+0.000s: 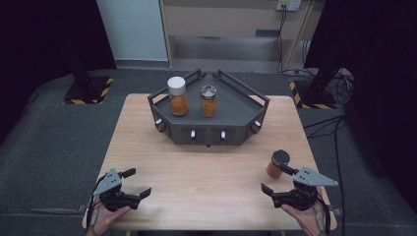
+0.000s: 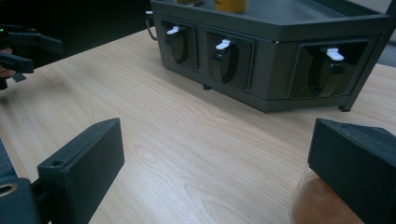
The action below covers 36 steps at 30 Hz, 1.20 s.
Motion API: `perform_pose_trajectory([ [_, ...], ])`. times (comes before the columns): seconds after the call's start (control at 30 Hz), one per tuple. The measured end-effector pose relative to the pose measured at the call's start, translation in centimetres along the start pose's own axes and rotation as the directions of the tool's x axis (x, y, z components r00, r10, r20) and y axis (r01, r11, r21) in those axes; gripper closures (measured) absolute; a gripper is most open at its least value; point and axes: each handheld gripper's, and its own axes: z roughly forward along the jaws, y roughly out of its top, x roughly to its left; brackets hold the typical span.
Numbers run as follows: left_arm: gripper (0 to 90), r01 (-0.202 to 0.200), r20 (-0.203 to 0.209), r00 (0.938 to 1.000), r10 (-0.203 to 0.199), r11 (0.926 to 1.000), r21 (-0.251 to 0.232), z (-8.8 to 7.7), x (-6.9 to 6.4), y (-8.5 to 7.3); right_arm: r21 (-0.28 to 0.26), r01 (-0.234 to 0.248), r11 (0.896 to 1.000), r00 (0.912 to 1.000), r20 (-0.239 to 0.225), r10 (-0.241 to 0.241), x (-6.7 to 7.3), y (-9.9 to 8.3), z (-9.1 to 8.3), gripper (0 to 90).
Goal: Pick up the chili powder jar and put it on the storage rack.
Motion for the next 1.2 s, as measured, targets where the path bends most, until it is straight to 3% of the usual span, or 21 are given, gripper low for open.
perform_pose_trajectory([
  [0.47, 1.7, -0.001, 0.001, 1.0, 0.001, 1.0, 0.002, 0.1, 0.0, 0.0, -0.005, -0.004, 1.0, 0.9984, 0.056, 0.005, -0.5, 0.2, -1.2, 3.9],
  [1.2, 1.7, 0.001, 0.001, 1.0, -0.001, 1.0, 0.003, 0.1, 0.0, 0.0, 0.046, -0.055, 0.997, 0.9873, 0.152, 0.047, -2.8, 0.1, -0.1, 5.2],
])
